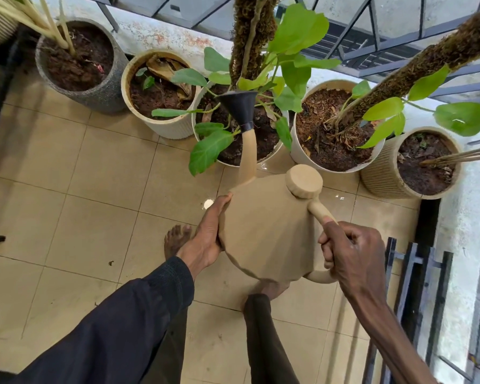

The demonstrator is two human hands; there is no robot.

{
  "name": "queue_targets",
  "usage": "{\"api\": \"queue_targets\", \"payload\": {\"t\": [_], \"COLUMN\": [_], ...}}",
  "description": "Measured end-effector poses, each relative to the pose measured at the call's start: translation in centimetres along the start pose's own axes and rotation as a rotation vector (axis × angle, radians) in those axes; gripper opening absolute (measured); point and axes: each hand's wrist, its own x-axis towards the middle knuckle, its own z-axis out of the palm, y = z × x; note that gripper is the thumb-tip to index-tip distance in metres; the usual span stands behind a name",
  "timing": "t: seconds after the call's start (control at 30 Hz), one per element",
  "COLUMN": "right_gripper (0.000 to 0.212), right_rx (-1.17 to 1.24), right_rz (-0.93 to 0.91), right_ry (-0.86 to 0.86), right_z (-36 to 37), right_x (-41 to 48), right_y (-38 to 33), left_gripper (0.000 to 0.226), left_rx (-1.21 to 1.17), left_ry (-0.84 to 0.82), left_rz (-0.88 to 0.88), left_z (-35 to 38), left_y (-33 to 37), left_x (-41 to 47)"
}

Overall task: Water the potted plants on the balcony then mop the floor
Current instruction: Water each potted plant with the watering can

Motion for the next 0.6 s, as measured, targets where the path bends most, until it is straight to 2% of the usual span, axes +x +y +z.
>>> {"api": "queue_targets", "payload": {"t": [0.2, 0.5, 0.6], "right_gripper": [0.071, 0.074, 0.073], "right_rx": [0.048, 0.083, 0.070], "right_rz": [0.105, 0.157, 0.158], "right_ry": [-0.047, -0.052, -0.041], "right_z": [1.2, 4.3, 5.9], "right_x": [-0.2, -0.5, -0.6], "right_y": [-0.4, -2.9, -4.2], "left_gripper": [0.058, 0.044, 0.050], "left_rx": [0.031, 0.045, 0.045], "left_ry": [0.022, 0.001, -0.007], "left_rz": [0.084, 0.164, 0.185], "left_z": [-0.9, -3.5, -4.9], "left_y": [1.8, 4.9, 6.3], "left_x": [-0.7, -1.6, -2.1]}}
